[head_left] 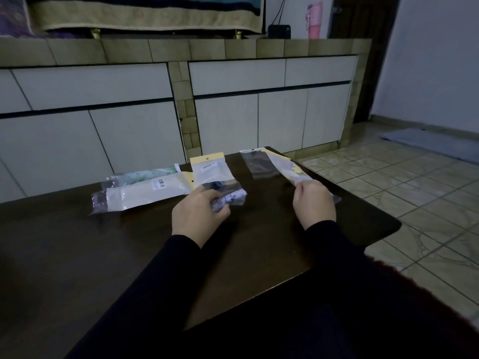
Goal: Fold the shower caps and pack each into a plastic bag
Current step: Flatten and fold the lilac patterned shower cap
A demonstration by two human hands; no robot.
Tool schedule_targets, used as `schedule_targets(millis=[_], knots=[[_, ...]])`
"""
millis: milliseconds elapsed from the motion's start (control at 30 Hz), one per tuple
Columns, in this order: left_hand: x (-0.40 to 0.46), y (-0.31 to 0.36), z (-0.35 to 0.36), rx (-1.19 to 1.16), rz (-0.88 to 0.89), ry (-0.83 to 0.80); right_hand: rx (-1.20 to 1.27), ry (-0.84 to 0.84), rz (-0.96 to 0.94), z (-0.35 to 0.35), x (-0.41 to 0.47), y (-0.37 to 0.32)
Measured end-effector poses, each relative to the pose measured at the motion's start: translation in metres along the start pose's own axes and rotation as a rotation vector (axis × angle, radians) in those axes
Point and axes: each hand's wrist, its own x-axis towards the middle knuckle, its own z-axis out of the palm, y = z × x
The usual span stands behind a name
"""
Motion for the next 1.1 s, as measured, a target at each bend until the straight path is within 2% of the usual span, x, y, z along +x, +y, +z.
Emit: schedule_targets(millis=[100,167,300,400,500,633,733,800,867,933,967,1033,1100], knots=[[-0.001,-0.001,0.0,-0.017,-0.016,-0.002,0.22,0.211,-0.164,-0.013,-0.012,-0.009],[-0.002,-0.003,-0.001,-0.032,-0.027,0.012,0.389,0.218,-0.193,-0.016,-0.021,-0.026],[-0.003,-0.012,-0.005,-0.071,-0.071,0.047,0.862,0.191,-0.001,-0.012,-0.03,-0.049],[-0.005,-0.018,-0.01,-0.109,-0.1,0.062,1.093,0.069,0.188,-0.011,-0.034,-0.059],[-0.008,-0.021,-0.013,-0.164,-0.125,0.08,0.984,-0.027,0.202,-0.012,-0.04,-0.059],[-0.01,-0.022,-0.015,-0.195,-0.129,0.069,0.365,-0.229,0.055,-0.015,-0.047,-0.055],[-0.01,-0.024,-0.017,-0.246,-0.14,0.044,0.099,-0.467,-0.016,-0.019,-0.05,-0.066],[-0.011,-0.028,-0.018,-0.282,-0.163,0.021,-0.02,-0.507,-0.141,-0.018,-0.05,-0.077],[-0.014,-0.034,-0.021,-0.345,-0.178,0.014,-0.05,-0.422,-0.308,-0.019,-0.046,-0.088],[-0.018,-0.039,-0.028,-0.482,-0.179,0.024,0.068,-0.382,-0.443,-0.02,-0.038,-0.092],[-0.019,-0.042,-0.032,-0.578,-0.188,0.017,0.149,-0.425,-0.49,-0.019,-0.033,-0.092],[-0.022,-0.046,-0.043,-0.806,-0.23,-0.027,0.26,-0.617,-0.534,-0.013,-0.026,-0.088],[-0.023,-0.049,-0.052,-0.988,-0.3,-0.108,0.249,-0.761,-0.527,-0.005,-0.028,-0.086]])
